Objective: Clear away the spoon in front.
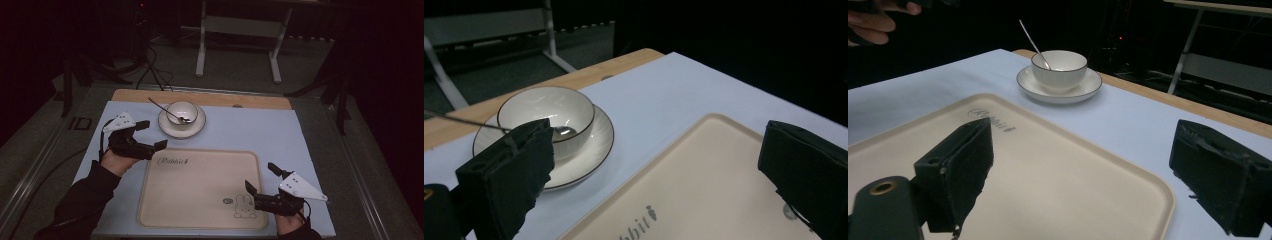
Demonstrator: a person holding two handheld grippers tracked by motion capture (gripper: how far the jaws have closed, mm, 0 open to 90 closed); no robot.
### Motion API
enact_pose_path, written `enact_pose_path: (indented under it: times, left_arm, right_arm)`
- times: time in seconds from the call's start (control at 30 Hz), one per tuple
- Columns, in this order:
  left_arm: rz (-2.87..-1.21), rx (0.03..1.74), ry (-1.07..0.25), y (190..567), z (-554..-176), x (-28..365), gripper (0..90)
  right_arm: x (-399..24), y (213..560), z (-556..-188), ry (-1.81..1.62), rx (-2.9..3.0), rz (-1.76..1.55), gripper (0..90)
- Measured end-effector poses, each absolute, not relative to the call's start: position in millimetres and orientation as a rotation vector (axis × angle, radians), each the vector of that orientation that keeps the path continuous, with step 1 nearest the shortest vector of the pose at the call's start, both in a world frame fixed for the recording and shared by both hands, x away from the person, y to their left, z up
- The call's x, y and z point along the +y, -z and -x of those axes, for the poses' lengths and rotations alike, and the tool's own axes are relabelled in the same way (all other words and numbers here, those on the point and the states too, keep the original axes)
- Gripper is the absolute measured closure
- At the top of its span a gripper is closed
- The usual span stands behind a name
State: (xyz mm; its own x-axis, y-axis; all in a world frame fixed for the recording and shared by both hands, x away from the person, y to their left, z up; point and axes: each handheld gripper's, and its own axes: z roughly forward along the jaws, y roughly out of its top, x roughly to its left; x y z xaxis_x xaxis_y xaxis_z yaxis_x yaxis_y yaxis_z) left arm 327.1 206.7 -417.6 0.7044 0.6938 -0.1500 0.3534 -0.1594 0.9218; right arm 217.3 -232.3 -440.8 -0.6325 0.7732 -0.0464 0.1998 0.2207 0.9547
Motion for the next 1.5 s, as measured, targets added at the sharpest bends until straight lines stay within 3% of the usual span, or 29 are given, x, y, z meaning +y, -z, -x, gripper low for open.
enact_pose_path:
  times: [0.9,1.5]
  left_arm:
    - [-1.637,1.088,-0.367,452,-388,227,5.0]
    - [-1.492,1.228,-0.274,472,-425,240,14.8]
  right_arm:
    - [-229,440,-215,-1.416,1.985,-0.863,10.4]
    - [-228,441,-214,-1.425,1.995,-0.858,10.5]
